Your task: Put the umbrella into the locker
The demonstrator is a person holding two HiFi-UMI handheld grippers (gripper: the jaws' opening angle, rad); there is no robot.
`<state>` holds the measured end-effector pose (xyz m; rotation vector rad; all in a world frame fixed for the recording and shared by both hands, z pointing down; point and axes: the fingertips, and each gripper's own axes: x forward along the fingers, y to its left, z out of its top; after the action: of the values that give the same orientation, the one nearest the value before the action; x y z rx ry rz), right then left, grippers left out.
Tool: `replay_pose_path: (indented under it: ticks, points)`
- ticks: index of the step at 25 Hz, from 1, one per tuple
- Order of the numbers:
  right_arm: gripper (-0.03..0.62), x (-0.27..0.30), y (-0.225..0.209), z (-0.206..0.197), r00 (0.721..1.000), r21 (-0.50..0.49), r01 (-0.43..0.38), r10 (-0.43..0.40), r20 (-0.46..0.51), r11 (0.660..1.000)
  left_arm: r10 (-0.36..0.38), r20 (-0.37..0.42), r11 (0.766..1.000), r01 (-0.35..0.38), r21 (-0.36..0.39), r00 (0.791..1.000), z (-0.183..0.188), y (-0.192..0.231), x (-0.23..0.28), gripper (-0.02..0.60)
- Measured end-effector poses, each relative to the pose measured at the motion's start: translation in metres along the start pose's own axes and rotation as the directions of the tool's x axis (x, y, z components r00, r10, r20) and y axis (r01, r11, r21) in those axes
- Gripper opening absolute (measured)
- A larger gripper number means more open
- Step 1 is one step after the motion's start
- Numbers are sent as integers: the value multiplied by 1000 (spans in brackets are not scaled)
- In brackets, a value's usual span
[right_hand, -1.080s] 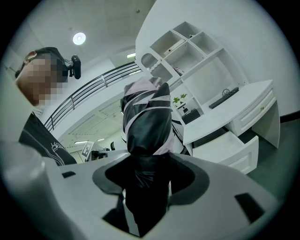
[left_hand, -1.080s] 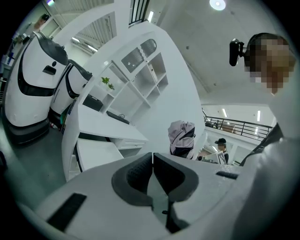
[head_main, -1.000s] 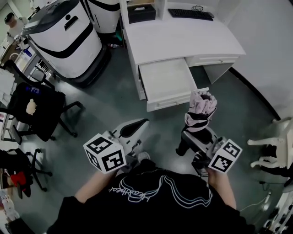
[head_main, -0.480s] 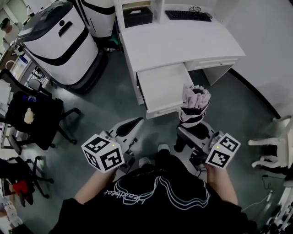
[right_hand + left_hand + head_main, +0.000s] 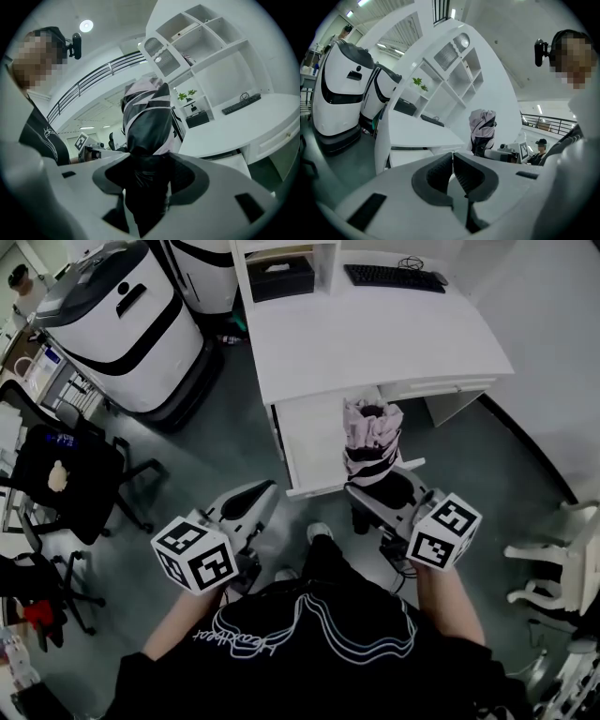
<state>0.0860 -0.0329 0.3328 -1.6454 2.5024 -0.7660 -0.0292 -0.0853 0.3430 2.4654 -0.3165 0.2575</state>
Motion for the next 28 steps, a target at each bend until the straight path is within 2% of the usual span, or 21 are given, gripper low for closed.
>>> replay_pose_path:
  ticks: [9,16,22,28]
  points:
    - [233,22,-69,19,994,-40,-48,44,-105,998,32,-2,999,-32,-25,999,29,12,71,12]
    - [233,44,-121,14,972,-159,-84,47,-229,984,94,5,995,-94,-37,996,34,30,100,12]
    - [232,66,-155,-8,932,-318,-135,12,-363,939,145,9,987,-144,-67,989,31,51,110,12]
    - [232,87,-182,-51,860,-412,-186,-56,-508,892,173,-4,979,-172,-110,985,22,71,112,12]
